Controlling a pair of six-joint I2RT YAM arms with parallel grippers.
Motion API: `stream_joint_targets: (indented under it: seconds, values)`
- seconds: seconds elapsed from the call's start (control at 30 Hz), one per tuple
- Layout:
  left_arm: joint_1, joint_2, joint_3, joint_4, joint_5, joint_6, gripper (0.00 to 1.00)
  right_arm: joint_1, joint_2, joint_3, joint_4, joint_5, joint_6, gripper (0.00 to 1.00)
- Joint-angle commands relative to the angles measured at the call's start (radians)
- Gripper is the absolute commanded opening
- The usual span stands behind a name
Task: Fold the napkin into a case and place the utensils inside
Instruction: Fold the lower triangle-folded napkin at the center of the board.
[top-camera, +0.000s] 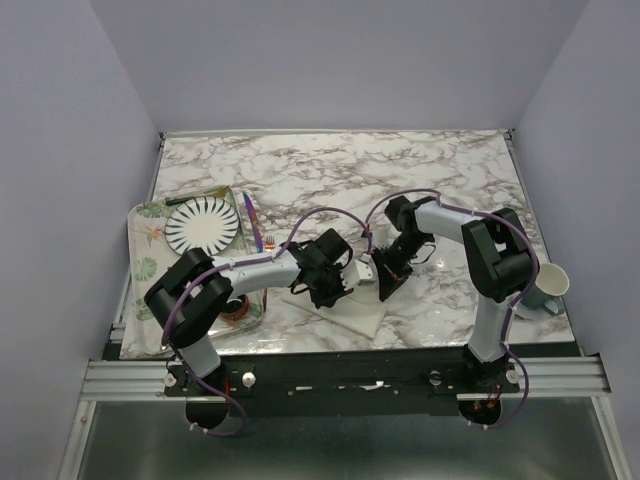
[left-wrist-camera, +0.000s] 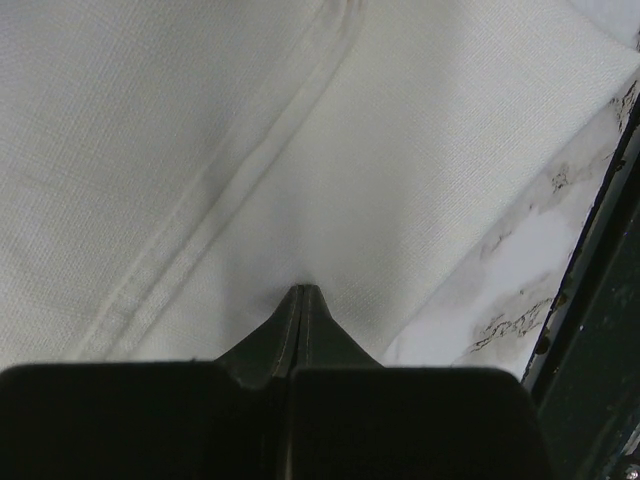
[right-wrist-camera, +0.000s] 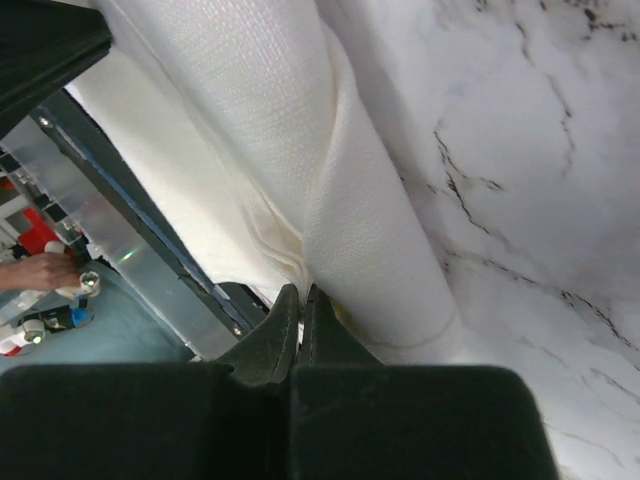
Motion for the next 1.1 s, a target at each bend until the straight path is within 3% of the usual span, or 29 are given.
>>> stream_joint_targets:
  seconds: [0.0, 0.53, 1.07]
  values:
    - [0.01, 0.059, -0.024, -0.014, -0.065, 0.007, 0.0, 0.004, -0.006, 0.003, -0.008, 0.081, 0.01, 0.01]
    - [0.01, 0.042, -0.032, -0.019, -0.053, 0.018, 0.0, -0.039, 0.018, 0.111, 0.006, 0.156, 0.033, 0.01]
    - [0.013, 0.057, -0.01, -0.032, -0.039, 0.009, 0.0, -0.042, 0.052, 0.105, 0.031, 0.093, 0.07, 0.01]
